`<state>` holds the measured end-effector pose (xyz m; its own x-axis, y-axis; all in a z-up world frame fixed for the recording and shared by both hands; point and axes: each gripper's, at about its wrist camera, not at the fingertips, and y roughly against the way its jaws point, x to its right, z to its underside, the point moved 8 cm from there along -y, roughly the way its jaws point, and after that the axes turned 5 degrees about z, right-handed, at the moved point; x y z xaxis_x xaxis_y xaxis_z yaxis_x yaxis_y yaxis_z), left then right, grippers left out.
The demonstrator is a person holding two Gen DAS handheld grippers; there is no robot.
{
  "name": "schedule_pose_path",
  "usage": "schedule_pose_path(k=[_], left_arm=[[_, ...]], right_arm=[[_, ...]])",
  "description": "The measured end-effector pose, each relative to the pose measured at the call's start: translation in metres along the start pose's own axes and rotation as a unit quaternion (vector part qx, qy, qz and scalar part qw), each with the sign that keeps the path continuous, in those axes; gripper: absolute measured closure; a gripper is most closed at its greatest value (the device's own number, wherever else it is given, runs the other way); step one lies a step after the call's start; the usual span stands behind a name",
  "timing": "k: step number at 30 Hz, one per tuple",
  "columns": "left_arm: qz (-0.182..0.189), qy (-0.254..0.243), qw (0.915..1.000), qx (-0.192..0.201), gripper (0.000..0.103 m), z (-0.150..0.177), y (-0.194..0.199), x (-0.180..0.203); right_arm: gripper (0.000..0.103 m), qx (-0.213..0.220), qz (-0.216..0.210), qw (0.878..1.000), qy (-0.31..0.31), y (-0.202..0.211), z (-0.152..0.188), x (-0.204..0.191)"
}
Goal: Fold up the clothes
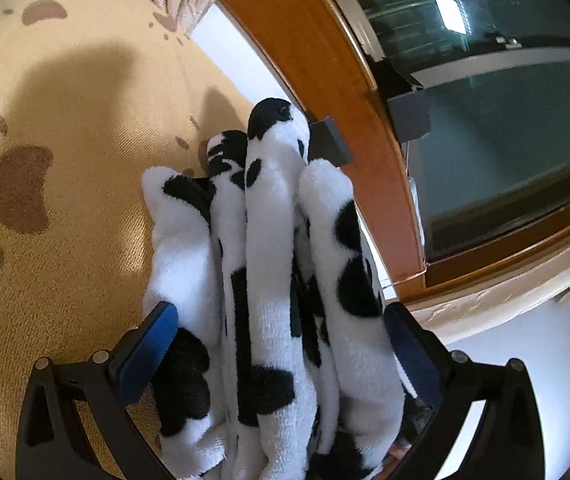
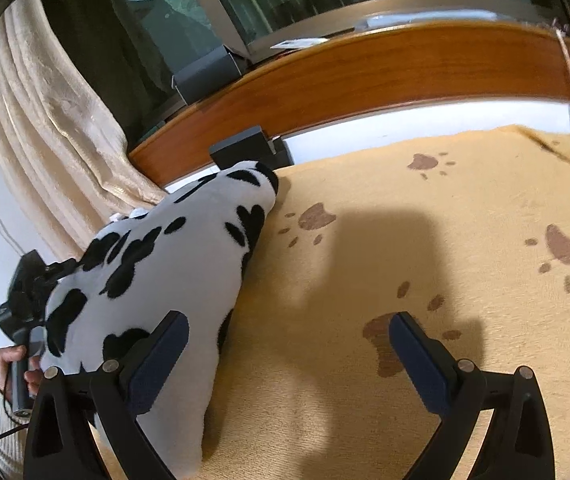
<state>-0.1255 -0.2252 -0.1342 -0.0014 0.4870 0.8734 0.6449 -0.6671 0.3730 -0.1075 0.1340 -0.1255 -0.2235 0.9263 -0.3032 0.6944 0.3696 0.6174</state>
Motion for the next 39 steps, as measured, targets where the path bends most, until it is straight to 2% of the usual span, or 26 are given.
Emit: schedule_pose_path(k=[5, 9, 13, 16, 19, 23, 28, 32, 36, 39], left_arm=[[0.014, 0.013, 0.9998, 0.005, 0.000, -0.005, 0.009, -0.003], [0.016, 0.035, 0.9986, 0.036, 0.000, -0.017, 0.029, -0.013], [0.023, 0.045, 0.9980, 0.037, 0.000, -0.028, 0.028, -0.017], [0.014, 0.037, 0.9990, 0.023, 0.000, -0.029, 0.022, -0.015], [-0.007, 0.017, 0.9998, 0.007, 0.000, -0.025, 0.014, -0.012], [-0.063, 0.007, 0.9980, -0.008, 0.000, -0.028, -0.005, -0.011], [-0.130, 0.000, 0.9907, -0.038, 0.000, -0.038, -0.019, -0.009], [-0.070, 0.043, 0.9939, -0.074, 0.000, -0.040, -0.038, -0.009], [-0.028, 0.050, 0.9950, -0.082, 0.000, -0.044, -0.041, -0.008], [0.029, 0.049, 0.9942, -0.091, 0.000, -0.043, -0.044, 0.002]], right_arm=[[0.001, 0.022, 0.027, 0.997, 0.071, 0.008, -0.014, -0.031], [0.001, 0.043, 0.009, 0.990, 0.135, 0.011, -0.026, -0.088], [0.001, 0.038, -0.033, 0.978, 0.203, 0.003, -0.012, -0.149], [0.001, 0.033, -0.014, 0.965, 0.261, -0.011, 0.006, -0.178], [0.001, 0.033, 0.012, 0.959, 0.281, -0.020, 0.014, -0.184], [0.001, 0.031, 0.007, 0.964, 0.264, -0.020, 0.016, -0.177], [0.001, 0.037, -0.003, 0.967, 0.251, -0.017, 0.017, -0.169], [0.001, 0.047, -0.014, 0.970, 0.236, -0.017, 0.020, -0.164], [0.001, 0.049, -0.026, 0.972, 0.229, -0.018, 0.022, -0.161], [0.001, 0.045, -0.029, 0.972, 0.228, -0.019, 0.022, -0.162]])
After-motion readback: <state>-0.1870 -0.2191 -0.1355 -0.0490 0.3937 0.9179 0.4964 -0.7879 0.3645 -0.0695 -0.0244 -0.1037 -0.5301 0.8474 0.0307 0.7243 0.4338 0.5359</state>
